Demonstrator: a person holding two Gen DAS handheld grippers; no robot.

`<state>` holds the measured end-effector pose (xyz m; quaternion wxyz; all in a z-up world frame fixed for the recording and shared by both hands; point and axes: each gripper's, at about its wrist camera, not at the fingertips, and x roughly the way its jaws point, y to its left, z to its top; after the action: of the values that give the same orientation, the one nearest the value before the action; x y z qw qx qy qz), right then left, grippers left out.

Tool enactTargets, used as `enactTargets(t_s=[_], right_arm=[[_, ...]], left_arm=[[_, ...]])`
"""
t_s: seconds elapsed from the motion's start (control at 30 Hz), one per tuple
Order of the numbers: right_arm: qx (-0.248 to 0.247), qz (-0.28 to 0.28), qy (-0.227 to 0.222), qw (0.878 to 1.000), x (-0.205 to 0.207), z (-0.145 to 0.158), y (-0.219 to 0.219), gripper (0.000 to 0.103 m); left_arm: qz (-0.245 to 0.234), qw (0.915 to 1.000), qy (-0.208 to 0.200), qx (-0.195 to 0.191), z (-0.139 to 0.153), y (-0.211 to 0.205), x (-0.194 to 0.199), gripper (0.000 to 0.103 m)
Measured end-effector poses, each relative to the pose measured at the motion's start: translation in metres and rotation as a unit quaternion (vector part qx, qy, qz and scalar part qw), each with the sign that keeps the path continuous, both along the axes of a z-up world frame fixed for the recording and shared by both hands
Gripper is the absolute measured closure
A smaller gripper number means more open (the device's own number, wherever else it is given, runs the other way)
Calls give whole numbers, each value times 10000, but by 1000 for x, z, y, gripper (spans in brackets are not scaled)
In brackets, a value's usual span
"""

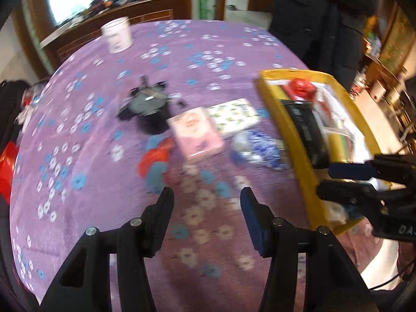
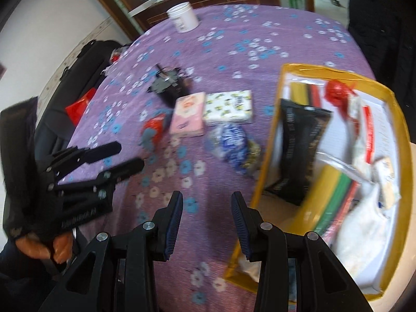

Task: Organize soft objects
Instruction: 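Move both grippers back over the remaining items on the table, then grasp the blue glove with red bag with the left gripper while the right grasps the wrapped roll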

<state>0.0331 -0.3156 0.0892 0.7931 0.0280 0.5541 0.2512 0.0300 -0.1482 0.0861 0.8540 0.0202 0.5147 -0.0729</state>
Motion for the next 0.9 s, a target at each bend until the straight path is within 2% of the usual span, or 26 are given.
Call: enactTargets(t_s=[0.17, 0.27, 0.33, 0.47, 0.5, 0.53, 0.57, 0.7, 0.77, 0.8, 0.83, 0.9], right_arm=[[-28, 232, 84, 9997, -4, -8, 17, 61], [-32, 283, 152, 9995, -7, -12, 21, 61], [-41, 292, 172, 9994, -8, -14, 21, 61], [-65, 238, 191, 9995, -9, -16, 15, 58], [-65, 205, 193, 9996, -8, -16, 14, 57], [-73, 165, 192, 9997, -7, -17, 11, 57], [-83, 149, 188, 9997, -6, -16, 10, 57], [-204, 194, 88, 9996, 3, -13, 12, 57], [-328, 305, 32, 9990, 12, -14, 17, 57], [-402, 362, -26, 9985, 17, -14, 20, 57], [-496, 463, -85, 9977, 23, -15, 24, 56], [-741, 623, -103, 9953, 35, -21, 31, 57]], left_arm=[[601, 9980, 198, 16, -15, 51, 13, 51], [746, 9967, 313, 12, -25, 67, 25, 50], [823, 9958, 390, -3, -33, 74, 33, 45], [733, 9957, 564, -90, -46, 72, 48, 44], [654, 9962, 572, -108, -47, 68, 51, 40], [570, 9967, 574, -79, -49, 62, 54, 31], [528, 9970, 562, -4, -51, 58, 57, 29], [585, 9965, 566, 210, -63, 50, 74, 29], [669, 9957, 587, 244, -69, 51, 84, 40], [687, 9951, 642, 291, -72, 51, 87, 60], [720, 9941, 746, 316, -76, 51, 90, 73], [774, 9940, 721, 288, -75, 53, 88, 74]])
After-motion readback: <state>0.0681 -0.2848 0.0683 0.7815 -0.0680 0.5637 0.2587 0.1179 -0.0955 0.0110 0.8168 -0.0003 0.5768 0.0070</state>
